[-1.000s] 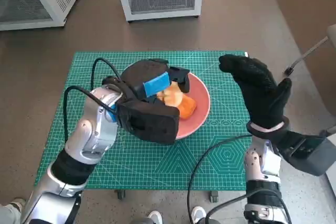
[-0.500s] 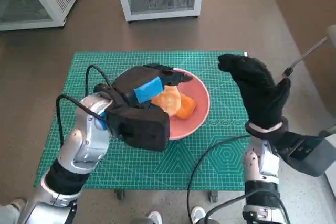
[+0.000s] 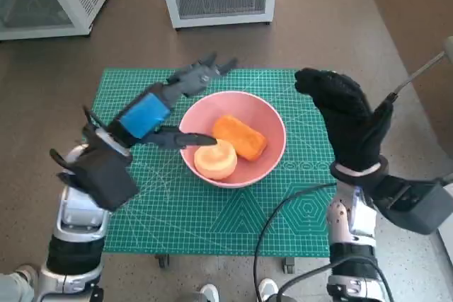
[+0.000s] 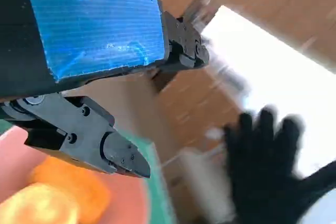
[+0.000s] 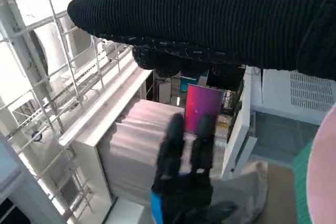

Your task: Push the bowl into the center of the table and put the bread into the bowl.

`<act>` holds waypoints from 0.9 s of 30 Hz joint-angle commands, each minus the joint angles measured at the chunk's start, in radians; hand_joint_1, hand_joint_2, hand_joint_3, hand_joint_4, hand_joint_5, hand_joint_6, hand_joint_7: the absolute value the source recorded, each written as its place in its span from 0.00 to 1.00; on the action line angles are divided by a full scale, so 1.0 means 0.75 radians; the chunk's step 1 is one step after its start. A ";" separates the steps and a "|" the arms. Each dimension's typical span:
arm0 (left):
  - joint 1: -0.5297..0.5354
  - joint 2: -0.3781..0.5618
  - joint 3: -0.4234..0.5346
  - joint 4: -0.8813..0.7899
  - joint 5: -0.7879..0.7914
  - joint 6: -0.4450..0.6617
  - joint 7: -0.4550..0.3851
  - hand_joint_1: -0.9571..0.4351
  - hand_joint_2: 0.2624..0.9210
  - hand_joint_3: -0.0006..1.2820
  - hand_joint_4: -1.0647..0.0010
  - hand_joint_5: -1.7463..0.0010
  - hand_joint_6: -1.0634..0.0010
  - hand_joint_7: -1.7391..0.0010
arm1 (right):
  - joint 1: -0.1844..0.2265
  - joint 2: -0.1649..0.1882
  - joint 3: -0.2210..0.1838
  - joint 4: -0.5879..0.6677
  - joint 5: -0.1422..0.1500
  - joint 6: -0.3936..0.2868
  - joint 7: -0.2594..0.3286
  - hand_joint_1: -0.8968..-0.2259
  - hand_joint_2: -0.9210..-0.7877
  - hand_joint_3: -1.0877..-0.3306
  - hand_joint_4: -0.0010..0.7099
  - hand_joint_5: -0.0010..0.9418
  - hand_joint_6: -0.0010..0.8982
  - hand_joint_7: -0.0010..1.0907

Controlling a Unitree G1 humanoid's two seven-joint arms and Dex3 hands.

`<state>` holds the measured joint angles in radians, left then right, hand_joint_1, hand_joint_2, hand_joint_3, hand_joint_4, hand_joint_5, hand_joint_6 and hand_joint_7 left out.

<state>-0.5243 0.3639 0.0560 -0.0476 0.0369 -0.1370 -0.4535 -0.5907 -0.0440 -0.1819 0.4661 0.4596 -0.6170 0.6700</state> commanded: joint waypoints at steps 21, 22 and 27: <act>-0.015 -0.095 0.173 0.106 -0.324 -0.218 0.106 0.25 1.00 0.18 0.71 0.96 0.71 0.97 | -0.202 -0.069 0.007 0.001 -0.127 0.047 -0.158 0.41 0.00 0.58 0.37 0.02 0.39 0.02; -0.017 -0.091 0.174 0.112 -0.322 -0.228 0.104 0.25 1.00 0.20 0.70 0.96 0.71 0.97 | -0.207 -0.071 0.006 0.006 -0.132 0.045 -0.162 0.40 0.00 0.58 0.36 0.02 0.38 0.02; -0.028 -0.090 0.177 0.133 -0.354 -0.236 0.090 0.23 1.00 0.22 0.70 0.97 0.70 0.97 | -0.228 -0.078 0.006 0.026 -0.155 0.039 -0.182 0.40 0.00 0.59 0.36 0.01 0.38 0.02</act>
<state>-0.5257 0.2890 0.1783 0.0391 -0.2047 -0.2995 -0.3800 -0.7579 -0.0921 -0.1786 0.4662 0.3580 -0.5894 0.5465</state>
